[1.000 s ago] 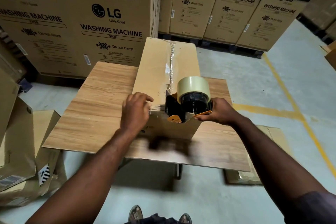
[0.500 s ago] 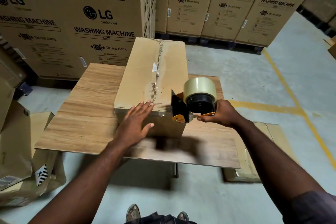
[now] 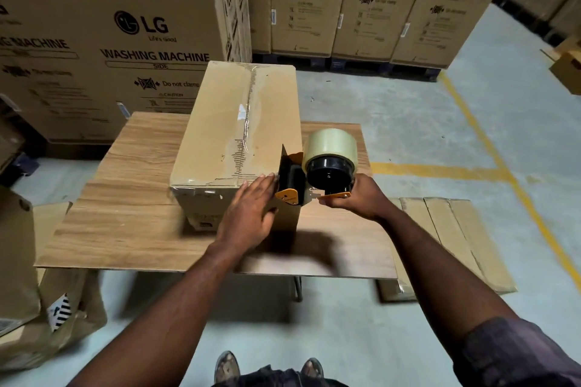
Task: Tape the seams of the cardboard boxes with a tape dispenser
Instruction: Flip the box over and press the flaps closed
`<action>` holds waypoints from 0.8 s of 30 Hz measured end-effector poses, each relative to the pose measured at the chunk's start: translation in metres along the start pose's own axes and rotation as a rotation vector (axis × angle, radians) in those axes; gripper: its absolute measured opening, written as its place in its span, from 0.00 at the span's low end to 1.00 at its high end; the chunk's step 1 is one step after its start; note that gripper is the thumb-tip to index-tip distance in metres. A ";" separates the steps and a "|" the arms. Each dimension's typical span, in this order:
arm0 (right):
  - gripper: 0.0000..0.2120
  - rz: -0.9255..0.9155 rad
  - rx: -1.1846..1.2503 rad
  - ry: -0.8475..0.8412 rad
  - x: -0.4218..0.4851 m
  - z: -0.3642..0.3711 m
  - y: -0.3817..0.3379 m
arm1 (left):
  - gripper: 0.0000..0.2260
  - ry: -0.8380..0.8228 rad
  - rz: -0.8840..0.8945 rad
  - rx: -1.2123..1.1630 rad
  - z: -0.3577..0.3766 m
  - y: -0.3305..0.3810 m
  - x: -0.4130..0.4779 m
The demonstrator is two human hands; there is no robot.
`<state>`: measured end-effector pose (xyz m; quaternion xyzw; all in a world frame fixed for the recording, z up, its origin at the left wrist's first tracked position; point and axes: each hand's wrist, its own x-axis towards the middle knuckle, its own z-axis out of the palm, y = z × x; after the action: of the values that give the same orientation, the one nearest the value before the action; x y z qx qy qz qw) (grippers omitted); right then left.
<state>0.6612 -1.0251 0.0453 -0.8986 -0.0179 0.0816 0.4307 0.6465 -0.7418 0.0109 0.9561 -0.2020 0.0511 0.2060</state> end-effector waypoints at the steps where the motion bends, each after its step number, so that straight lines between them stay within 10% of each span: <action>1: 0.14 0.005 0.006 0.005 0.000 -0.003 0.002 | 0.34 -0.008 0.006 -0.001 -0.001 -0.002 0.001; 13: 0.23 0.126 0.016 0.005 -0.019 -0.010 0.041 | 0.28 0.048 0.057 0.038 0.011 0.044 0.025; 24: 0.12 0.112 -0.027 -0.017 -0.021 -0.031 0.048 | 0.33 -0.021 0.077 0.022 0.017 0.026 0.027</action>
<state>0.6437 -1.0815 0.0296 -0.9032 0.0279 0.1129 0.4132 0.6602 -0.7808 0.0096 0.9503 -0.2400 0.0511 0.1914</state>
